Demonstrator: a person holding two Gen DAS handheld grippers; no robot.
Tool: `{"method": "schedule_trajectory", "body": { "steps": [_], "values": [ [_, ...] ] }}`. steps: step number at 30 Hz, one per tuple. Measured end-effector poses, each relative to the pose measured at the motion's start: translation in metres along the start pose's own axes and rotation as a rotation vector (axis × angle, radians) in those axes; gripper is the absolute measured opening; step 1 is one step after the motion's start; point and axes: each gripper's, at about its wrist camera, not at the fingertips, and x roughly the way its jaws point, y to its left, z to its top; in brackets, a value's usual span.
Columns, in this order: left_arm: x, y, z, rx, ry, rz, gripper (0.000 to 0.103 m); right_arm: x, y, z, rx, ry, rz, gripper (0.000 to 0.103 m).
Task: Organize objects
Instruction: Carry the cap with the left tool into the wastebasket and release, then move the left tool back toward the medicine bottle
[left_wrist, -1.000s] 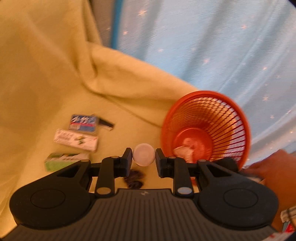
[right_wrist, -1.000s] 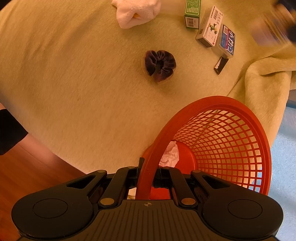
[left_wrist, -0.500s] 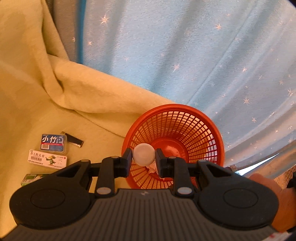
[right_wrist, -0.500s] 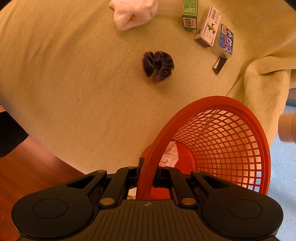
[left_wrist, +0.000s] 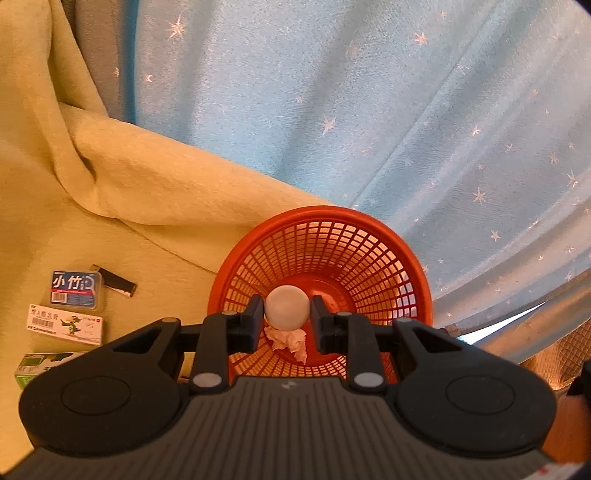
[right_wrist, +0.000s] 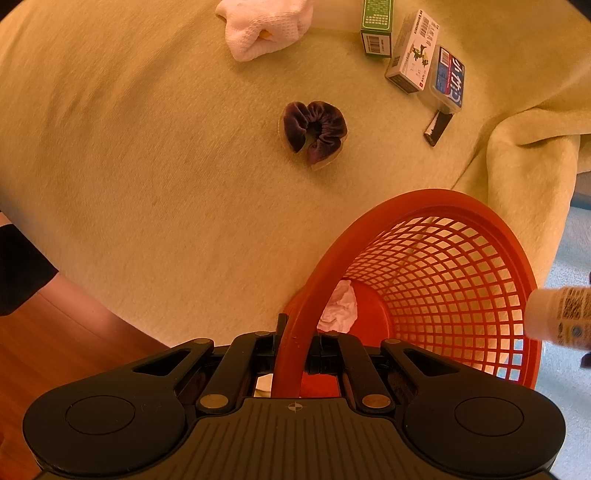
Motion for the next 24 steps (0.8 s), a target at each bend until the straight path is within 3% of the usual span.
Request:
{"method": "schedule_trajectory", "body": {
  "steps": [3,12,24],
  "values": [
    [0.005,-0.002,0.0,-0.007,-0.012,-0.018,0.033,0.0,0.0,0.0,0.001,-0.001,0.0,0.002],
    [-0.003,0.007,-0.011,-0.03,-0.011,0.02,0.033,-0.001,0.0,-0.001,0.006,-0.004,0.0,0.002],
    [-0.027,0.061,-0.026,-0.136,-0.021,0.134,0.033,-0.001,-0.001,-0.002,0.005,-0.006,0.0,0.002]
  ]
}}
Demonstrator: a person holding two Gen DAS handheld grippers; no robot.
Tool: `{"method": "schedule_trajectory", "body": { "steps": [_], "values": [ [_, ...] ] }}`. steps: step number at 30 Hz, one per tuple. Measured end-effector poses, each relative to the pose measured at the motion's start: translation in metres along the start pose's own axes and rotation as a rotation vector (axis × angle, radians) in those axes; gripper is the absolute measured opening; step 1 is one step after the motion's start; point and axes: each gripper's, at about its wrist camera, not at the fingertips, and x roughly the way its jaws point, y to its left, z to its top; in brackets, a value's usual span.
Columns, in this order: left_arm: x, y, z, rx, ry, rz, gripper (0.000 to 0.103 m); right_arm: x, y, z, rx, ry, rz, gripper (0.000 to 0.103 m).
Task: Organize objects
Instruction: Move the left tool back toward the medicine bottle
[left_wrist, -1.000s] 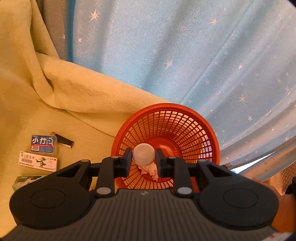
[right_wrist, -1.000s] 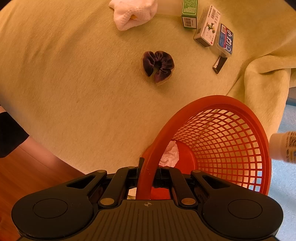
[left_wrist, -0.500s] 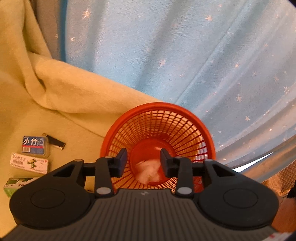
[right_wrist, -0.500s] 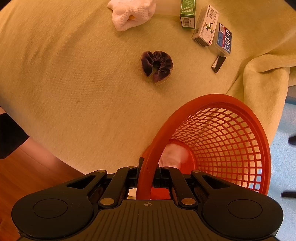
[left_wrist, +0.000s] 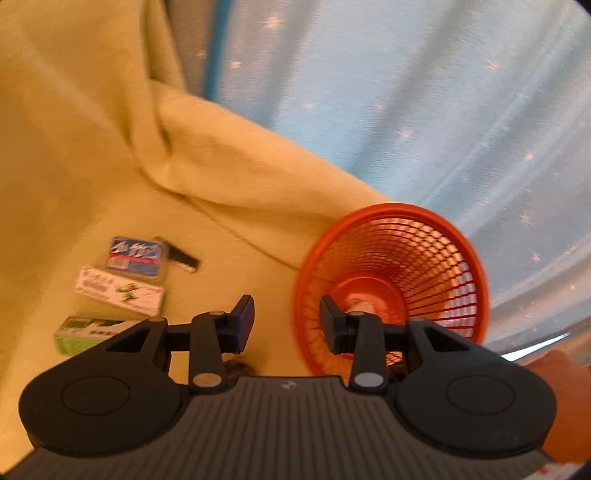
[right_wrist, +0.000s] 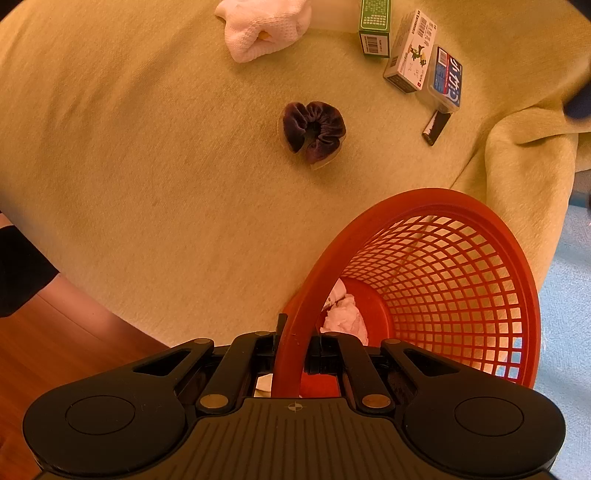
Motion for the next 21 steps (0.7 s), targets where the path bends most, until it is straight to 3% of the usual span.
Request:
{"method": "schedule_trajectory", "body": {
  "steps": [15,21],
  "values": [
    [-0.024,0.146,-0.079,-0.235,0.072,0.302,0.033,0.0,0.002,0.001,-0.008,0.001,0.001,0.003],
    [-0.024,0.18,-0.114,-0.274,0.116,0.368,0.033,0.0,0.003,0.002,-0.013,0.002,0.001,0.003]
  ]
}}
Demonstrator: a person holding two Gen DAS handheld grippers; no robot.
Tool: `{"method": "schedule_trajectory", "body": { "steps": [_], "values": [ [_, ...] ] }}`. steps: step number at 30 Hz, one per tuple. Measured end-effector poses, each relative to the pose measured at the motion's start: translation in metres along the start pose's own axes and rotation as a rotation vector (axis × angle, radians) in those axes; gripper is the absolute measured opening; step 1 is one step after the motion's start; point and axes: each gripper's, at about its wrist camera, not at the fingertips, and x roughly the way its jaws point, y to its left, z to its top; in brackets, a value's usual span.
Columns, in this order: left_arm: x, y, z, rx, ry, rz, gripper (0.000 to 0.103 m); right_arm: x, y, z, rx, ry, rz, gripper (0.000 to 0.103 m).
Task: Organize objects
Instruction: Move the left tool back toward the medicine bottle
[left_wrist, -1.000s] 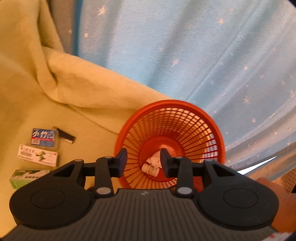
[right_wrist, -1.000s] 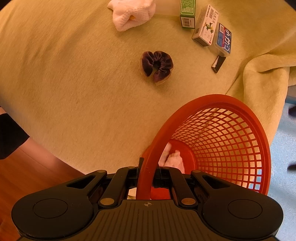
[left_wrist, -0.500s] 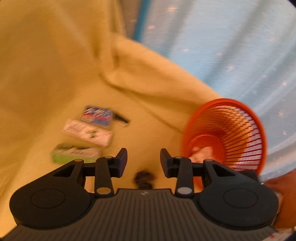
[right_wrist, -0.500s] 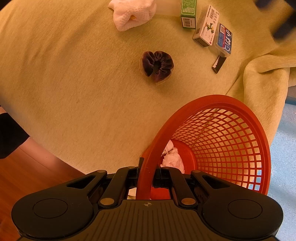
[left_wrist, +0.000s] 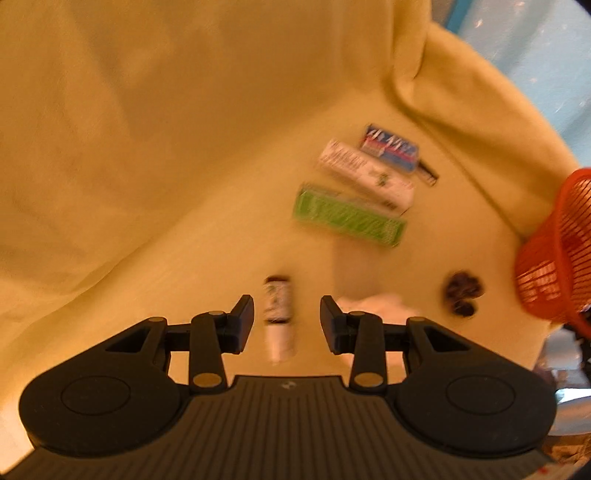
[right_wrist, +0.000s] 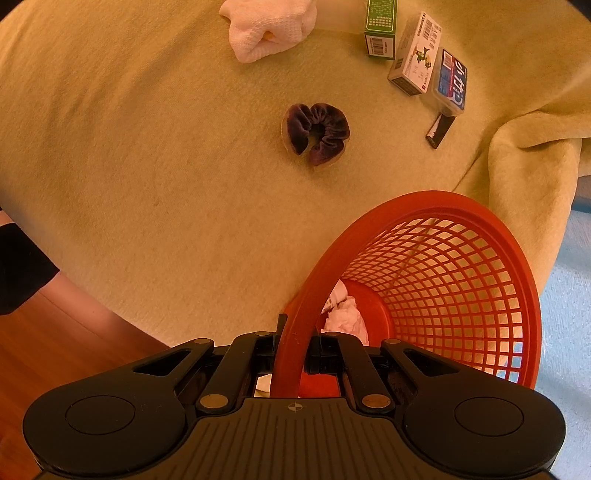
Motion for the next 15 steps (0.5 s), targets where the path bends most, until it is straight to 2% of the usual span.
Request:
{"method": "schedule_trajectory", "body": {
  "steps": [6,15],
  "values": [
    [0.023,0.012,-0.015,-0.026,0.025,0.006,0.033,0.0,0.001,0.0,0.003,0.002,-0.002,0.003],
    [0.062,0.008,-0.02,-0.022,0.04,-0.001,0.033,0.0,0.001,0.0,0.001,-0.002,-0.002,0.003]
  ]
}}
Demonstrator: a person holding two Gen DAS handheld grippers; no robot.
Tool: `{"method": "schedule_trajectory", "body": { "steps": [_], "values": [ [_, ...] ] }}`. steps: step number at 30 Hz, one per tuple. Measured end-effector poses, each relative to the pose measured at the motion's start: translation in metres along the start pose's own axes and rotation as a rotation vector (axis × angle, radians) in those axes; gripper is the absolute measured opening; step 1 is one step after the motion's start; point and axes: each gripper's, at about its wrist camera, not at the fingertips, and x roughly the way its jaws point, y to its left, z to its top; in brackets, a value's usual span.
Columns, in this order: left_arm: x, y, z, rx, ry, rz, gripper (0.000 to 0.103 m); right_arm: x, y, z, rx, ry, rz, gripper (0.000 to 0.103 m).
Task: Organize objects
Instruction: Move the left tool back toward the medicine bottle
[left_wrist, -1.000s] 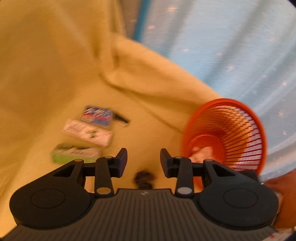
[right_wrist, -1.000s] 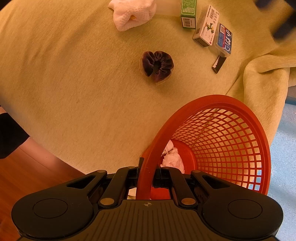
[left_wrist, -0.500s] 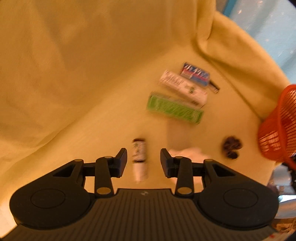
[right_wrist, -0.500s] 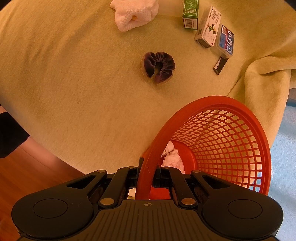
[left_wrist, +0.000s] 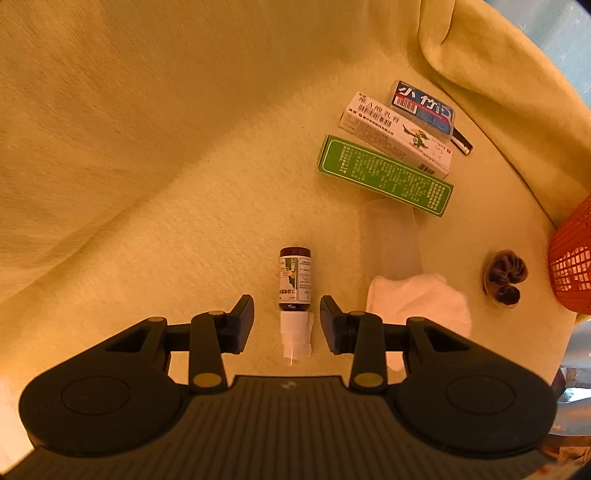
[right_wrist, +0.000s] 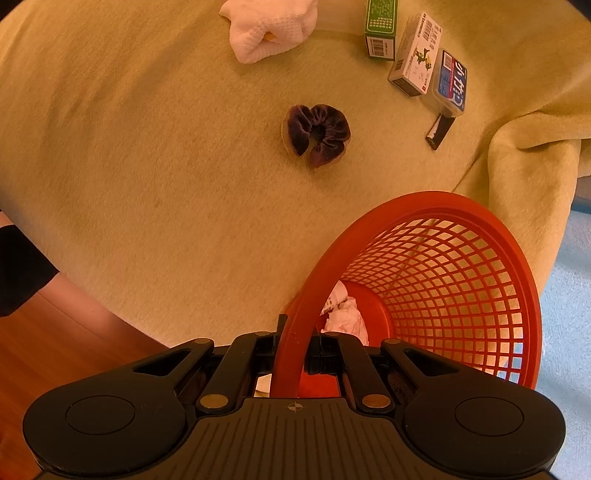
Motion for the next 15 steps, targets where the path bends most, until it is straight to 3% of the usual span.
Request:
{"method": "schedule_trajectory", "body": {
  "steps": [15],
  "values": [
    [0.037,-0.001,0.0,0.008,0.02,-0.014,0.029,-0.001,0.0,0.002,0.001,-0.002,0.0,0.003]
  ]
}}
